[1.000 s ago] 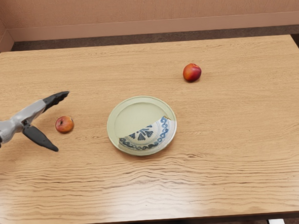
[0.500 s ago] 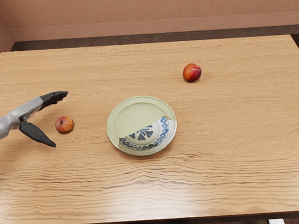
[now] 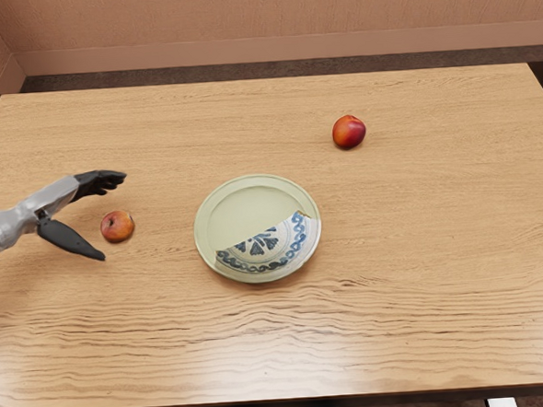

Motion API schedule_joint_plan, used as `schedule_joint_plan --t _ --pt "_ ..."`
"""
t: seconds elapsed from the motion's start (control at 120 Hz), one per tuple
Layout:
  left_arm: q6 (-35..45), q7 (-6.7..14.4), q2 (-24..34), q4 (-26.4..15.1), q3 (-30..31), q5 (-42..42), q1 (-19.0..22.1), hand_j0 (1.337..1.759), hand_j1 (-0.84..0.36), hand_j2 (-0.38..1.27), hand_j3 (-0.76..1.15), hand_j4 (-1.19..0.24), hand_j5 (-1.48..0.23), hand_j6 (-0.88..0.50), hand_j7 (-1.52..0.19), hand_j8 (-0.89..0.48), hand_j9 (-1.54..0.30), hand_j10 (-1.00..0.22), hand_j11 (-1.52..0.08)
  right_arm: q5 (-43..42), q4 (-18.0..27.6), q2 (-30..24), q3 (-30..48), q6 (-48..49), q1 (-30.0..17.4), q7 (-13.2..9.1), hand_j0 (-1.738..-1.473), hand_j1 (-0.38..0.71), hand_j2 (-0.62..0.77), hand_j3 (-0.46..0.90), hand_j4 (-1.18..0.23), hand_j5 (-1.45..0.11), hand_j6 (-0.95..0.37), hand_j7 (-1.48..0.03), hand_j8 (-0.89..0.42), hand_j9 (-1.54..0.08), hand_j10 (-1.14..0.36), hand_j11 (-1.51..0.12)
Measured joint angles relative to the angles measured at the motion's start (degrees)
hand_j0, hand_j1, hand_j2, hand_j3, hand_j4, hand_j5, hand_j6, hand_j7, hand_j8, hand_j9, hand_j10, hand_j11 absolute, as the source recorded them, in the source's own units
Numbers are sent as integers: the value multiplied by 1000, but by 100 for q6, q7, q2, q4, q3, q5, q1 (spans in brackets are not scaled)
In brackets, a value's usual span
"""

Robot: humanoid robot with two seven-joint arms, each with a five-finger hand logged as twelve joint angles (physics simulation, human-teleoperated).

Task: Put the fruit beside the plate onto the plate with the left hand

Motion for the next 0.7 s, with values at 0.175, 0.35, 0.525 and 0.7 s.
schedule_joint_plan --t 0.175,0.35,0.525,0.7 --pt "8 0 -57 197 1 3 0 1658 109 47 0 -210 -265 -211 -265 -211 -265 -209 -265 0 0 0 -8 0 0 0 -1658 -349 0 0 0 0 -1 0 0 0 0 0" --pt "3 0 -61 228 8 194 -9 1658 45 58 0 -264 -335 -265 -335 -264 -335 -262 -334 -7 0 0 -16 0 0 0 -1658 -349 0 0 0 0 -1 0 0 0 0 0" --pt "-16 0 -157 234 14 275 -62 1658 4 65 0 -298 -380 -299 -380 -299 -379 -297 -379 -8 0 0 -24 0 0 0 -1658 -349 0 0 0 0 -1 0 0 0 0 0" --pt "-11 0 -238 235 357 268 -291 1658 -30 70 0 -325 -416 -327 -416 -326 -415 -324 -415 -9 0 0 -26 0 0 0 -1658 -349 0 0 0 0 -1 0 0 0 0 0"
